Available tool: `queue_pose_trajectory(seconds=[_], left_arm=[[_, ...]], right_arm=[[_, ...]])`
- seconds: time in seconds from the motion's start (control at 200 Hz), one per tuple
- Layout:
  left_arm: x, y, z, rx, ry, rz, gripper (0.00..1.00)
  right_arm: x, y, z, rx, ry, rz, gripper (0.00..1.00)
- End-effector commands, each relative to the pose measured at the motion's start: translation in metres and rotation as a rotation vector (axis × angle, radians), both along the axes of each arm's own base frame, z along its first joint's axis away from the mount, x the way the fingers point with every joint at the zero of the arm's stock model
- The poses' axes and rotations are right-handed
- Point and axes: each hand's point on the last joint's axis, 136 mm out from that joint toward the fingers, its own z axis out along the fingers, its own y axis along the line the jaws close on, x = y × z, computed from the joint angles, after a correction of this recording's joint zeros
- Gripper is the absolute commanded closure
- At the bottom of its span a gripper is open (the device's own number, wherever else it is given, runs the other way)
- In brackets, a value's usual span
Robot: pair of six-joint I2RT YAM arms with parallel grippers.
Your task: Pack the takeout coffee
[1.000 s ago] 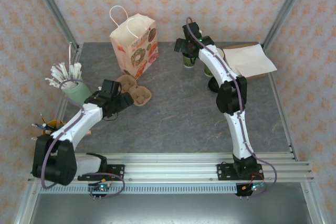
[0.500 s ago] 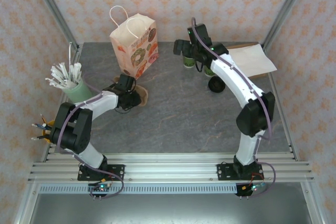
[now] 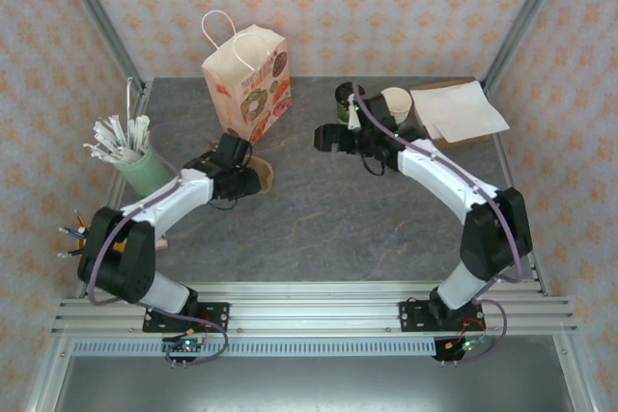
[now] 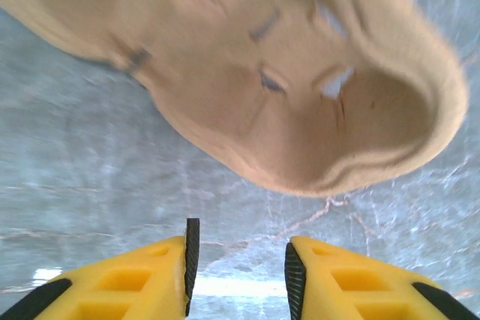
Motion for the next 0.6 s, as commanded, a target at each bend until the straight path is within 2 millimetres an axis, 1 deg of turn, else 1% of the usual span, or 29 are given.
queue_pose_trajectory(seconds=[0.0,0.1,0.18,0.245,0.265,0.31,0.35,0.405,0.465,0.55,0.58,0.591], left_arm=[[-0.005,0.041,0.021,0.059,-0.047,0.109,0.54],[-0.012,0.065,0.042,0.075,-0.109,0.181,0.39],[-0.016,0.08,0.058,0.083,-0.143,0.222,0.25],[-0.015,0.087,0.072,0.083,-0.182,0.228,0.13],[-0.014,0.088,0.077,0.095,-0.196,0.209,0.08],[-0.007,0.092,0.093,0.11,-0.242,0.185,0.01],[0.0,0.098,0.11,0.132,-0.282,0.177,0.0],[0.015,0.108,0.134,0.154,-0.326,0.161,0.0],[0.036,0.116,0.16,0.162,-0.368,0.141,0.0],[0.072,0.121,0.192,0.159,-0.428,0.07,0.0],[0.086,0.122,0.195,0.169,-0.428,0.035,0.0],[0.091,0.122,0.199,0.174,-0.433,0.025,0.0]], right_arm=[[-0.007,0.071,-0.013,0.118,-0.04,0.173,0.01],[-0.007,0.113,-0.036,0.106,-0.048,0.248,0.01],[0.001,0.141,-0.055,0.094,-0.055,0.261,0.08],[0.006,0.162,-0.071,0.075,-0.061,0.282,0.13],[0.007,0.168,-0.073,0.07,-0.065,0.291,0.14],[0.009,0.179,-0.084,0.05,-0.063,0.298,0.2],[0.012,0.186,-0.091,0.027,-0.072,0.286,0.29],[0.02,0.186,-0.1,-0.031,-0.086,0.236,0.46],[0.022,0.182,-0.1,-0.053,-0.087,0.207,0.6],[0.018,0.164,-0.092,-0.083,-0.085,0.155,0.82],[0.014,0.155,-0.088,-0.102,-0.082,0.136,0.87],[0.013,0.152,-0.089,-0.11,-0.078,0.132,0.89]])
